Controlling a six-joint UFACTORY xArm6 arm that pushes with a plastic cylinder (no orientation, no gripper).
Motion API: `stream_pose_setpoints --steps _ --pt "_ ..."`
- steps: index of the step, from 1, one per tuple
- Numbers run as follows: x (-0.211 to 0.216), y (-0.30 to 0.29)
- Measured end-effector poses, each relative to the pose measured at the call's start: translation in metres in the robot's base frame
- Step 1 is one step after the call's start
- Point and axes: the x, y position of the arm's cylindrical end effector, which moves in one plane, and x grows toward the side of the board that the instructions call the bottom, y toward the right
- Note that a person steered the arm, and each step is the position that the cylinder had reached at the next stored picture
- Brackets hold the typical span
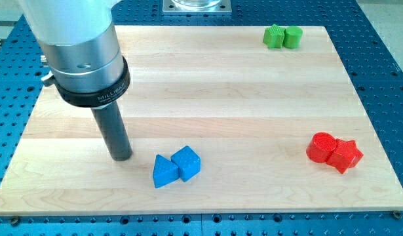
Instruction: Move yellow blocks downwards
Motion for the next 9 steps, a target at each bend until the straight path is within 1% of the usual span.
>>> stream_pose_setpoints --steps 1,2,3,4,5,6,7,8,9 --pt "0.0 0.0" --pt "-0.027 -0.004" --pt "-0.088 0.011" --pt "-0.149 0.052" --pt "-0.217 0.074" --pt "-0.286 0.046" --pt "-0.327 0.003" --pt "-0.329 -0.03" --pt "-0.312 -0.067"
